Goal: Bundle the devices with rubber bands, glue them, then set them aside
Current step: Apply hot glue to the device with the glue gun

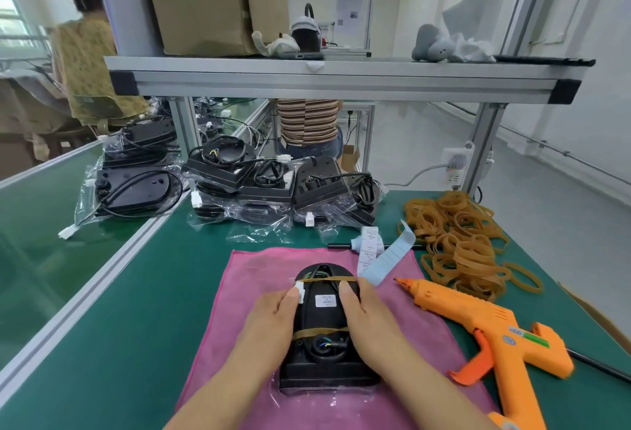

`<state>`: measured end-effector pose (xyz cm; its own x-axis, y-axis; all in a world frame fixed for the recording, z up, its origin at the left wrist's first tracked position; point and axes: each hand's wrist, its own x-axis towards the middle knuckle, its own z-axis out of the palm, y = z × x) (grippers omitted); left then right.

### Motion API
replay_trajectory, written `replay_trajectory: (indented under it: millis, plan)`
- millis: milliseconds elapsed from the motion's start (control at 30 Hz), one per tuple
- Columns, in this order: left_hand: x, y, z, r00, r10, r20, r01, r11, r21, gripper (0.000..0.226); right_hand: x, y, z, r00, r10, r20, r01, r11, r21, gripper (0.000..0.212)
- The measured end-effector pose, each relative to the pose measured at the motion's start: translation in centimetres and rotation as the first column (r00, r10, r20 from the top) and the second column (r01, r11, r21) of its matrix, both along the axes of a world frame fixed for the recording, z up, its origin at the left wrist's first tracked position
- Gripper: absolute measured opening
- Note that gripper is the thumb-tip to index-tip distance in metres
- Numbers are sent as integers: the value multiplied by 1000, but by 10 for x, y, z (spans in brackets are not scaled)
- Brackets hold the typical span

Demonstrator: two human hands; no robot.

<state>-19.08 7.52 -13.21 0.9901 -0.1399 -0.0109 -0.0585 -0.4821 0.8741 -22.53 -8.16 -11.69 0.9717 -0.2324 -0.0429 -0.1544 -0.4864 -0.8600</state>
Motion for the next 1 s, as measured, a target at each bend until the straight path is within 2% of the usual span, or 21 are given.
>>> replay_trajectory:
  millis: [67,167,267,400,467,533,600,667,700,800,867,933,967,1000]
  plan:
    - [-2,-5,0,1000,-18,21,18,1000,0,51,-1,0,-1,1000,18,3,-18,1000,24,29]
    - [-8,-12,5,1000,28,4,-28,997,-78,49,-6,4,0,999,28,21,-30,994,106,30]
    - [-19,-13,11,998,53,-36,-60,964,-258,44,-10,7,2,999,20,36,-24,993,117,27]
    - [-35,-8,29,991,50,-122,-105,860,-500,37,-13,6,21,994,87,66,-95,989,115,14]
    - [-38,0,45,990,58,-126,-121,809,-575,33,-10,12,36,986,142,89,-149,985,88,30]
    - [-38,11,62,985,106,-135,-168,767,-619,25,-5,22,55,980,183,81,-187,981,45,59]
    - [-33,27,75,972,164,-170,-236,719,-653,19,5,34,71,961,249,116,-254,967,28,53]
    - [-28,48,87,958,212,-193,-286,686,-669,30,17,53,87,944,298,140,-303,953,15,35]
    - [-25,59,92,953,239,-186,-301,671,-677,35,24,64,93,932,327,156,-333,943,8,38]
    - [-20,96,104,928,338,-156,-341,607,-717,42,42,106,113,901,410,141,-412,911,-15,69]
    - [-18,124,109,901,405,-153,-378,566,-732,45,55,135,121,862,487,141,-491,871,-10,64]
    - [-18,154,113,868,469,-161,-422,527,-738,50,67,167,128,831,541,131,-542,840,-32,39]
    - [-18,169,113,847,503,-169,-447,505,-739,52,72,185,130,805,578,136,-577,815,-49,37]
    - [-19,184,113,825,536,-182,-473,478,-740,53,78,203,132,772,619,144,-618,784,-57,49]
